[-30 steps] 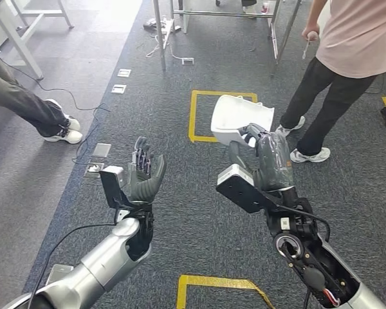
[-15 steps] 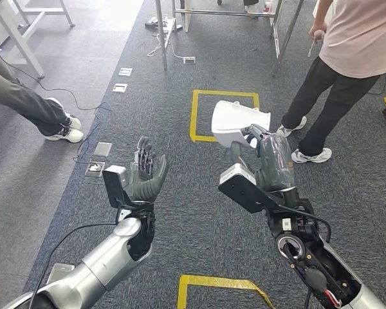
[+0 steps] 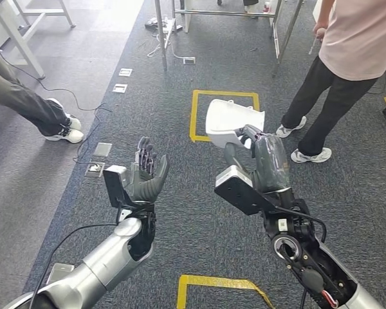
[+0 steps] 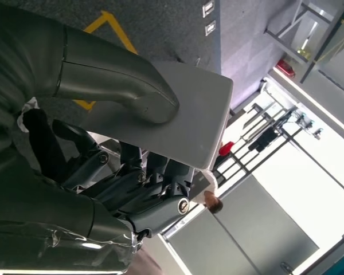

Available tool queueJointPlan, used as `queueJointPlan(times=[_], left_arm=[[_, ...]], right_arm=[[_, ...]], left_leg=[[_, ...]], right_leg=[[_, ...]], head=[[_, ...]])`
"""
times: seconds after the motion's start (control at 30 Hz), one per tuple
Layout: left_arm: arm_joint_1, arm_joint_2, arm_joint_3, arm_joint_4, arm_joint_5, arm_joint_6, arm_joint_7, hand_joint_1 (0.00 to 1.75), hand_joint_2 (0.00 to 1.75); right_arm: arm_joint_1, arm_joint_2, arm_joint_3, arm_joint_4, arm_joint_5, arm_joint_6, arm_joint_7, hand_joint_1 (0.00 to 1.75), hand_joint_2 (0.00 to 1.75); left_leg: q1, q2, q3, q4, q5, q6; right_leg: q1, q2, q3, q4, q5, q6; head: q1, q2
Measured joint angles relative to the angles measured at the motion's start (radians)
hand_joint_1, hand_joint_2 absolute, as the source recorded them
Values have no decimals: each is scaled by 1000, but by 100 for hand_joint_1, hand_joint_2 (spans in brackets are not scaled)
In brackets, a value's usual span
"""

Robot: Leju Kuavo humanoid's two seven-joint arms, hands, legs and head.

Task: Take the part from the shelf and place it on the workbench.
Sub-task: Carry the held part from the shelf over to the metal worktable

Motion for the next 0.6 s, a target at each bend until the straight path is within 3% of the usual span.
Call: queueJointPlan(times=[0.27,0.37,0.47,0.53,0.6], left_arm=[[-2,-1,0,-1,-15,4,3,0,175],[-3,0,0,-3,-16,4,9,0,175],[-4,0,0,-7,-17,4,11,0,175],[-8,-1,0,-11,-17,4,11,0,175],[-11,-2,0,-12,-17,4,13,0,175]], right_arm=[[0,7,11,0,-7,3,-3,175,175],[0,10,13,0,-12,5,-2,175,175],[0,13,13,0,-13,6,-2,175,175],[-2,13,13,0,-13,7,-2,175,175],[-1,13,13,0,-13,7,-2,175,175]], left_leg=[[0,0,0,0,0,0],[-4,-1,-1,2,-4,10],[-2,-4,13,-16,-6,23],[3,-6,32,-30,-6,31],[3,-9,41,-33,-8,34]], right_leg=[[0,0,0,0,0,0],[-6,-2,4,-6,2,6],[-8,1,8,8,7,20],[-10,13,-21,68,-27,24],[-11,27,-92,198,-86,24]], head=[[0,0],[0,0],[-1,0],[2,0],[5,0]])
